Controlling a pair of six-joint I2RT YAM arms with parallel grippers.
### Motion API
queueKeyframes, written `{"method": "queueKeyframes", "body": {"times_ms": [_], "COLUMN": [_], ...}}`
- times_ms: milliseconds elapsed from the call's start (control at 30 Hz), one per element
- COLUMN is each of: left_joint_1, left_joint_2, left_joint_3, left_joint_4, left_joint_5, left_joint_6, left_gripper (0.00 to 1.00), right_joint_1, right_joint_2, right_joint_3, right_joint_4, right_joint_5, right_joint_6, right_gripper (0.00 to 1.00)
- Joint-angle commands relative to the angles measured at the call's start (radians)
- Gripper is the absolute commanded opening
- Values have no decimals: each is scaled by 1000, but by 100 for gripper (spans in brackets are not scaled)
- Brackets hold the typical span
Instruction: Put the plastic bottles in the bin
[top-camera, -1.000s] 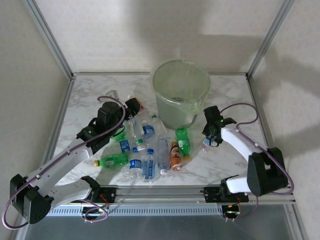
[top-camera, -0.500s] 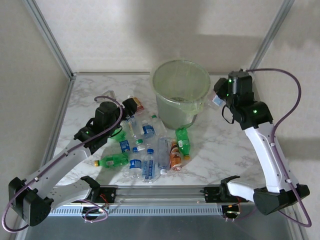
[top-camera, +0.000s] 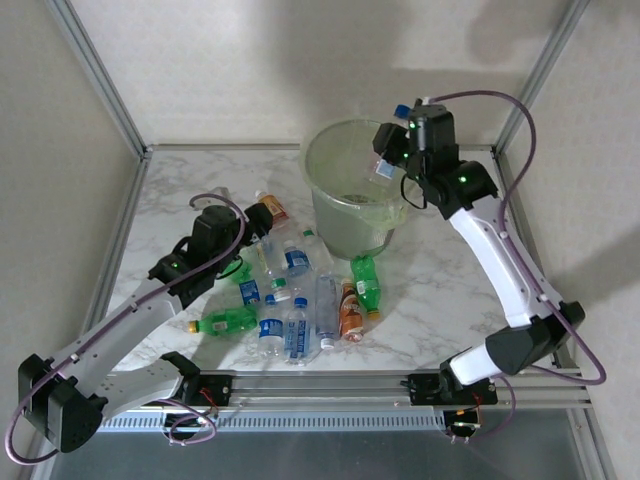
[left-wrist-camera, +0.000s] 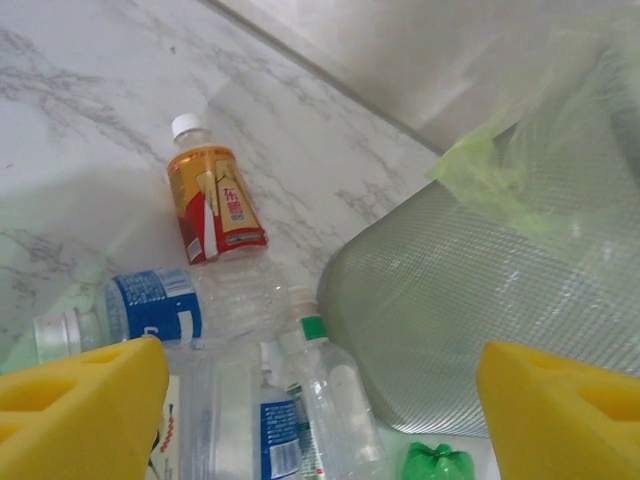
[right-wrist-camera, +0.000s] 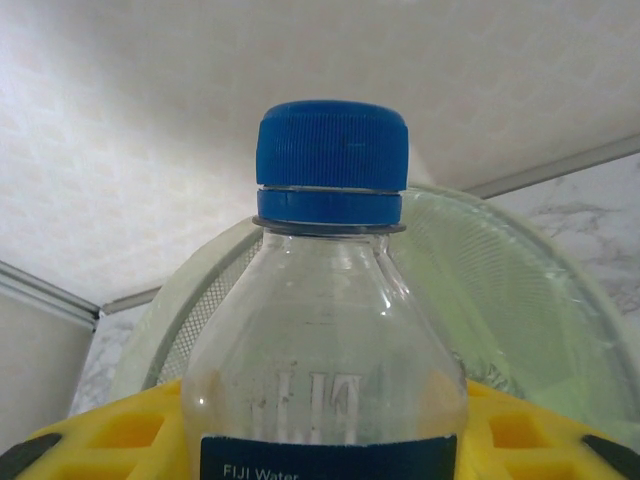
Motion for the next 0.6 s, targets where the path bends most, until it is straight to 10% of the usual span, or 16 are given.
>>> {"method": "queueKeyframes", "body": {"times_ms": [0, 267, 567], "left_joint_1": [9, 9, 9], "left_joint_2": [30, 117, 203], "left_joint_3": [14, 35, 44], "left_joint_4": [-65, -94, -115], "left_joint_5": [-11, -2, 6], "left_joint_6": [1, 2, 4], "left_gripper": [81, 100, 95], "right_joint_1": [12, 21, 117], "right_joint_2": [37, 137, 31], "right_joint_3": [48, 120, 3], "right_joint_4": [41, -9, 39], "right_joint_5": [-12, 47, 137], "right_joint_6": [-33, -59, -102], "right_gripper": [47, 77, 77]}}
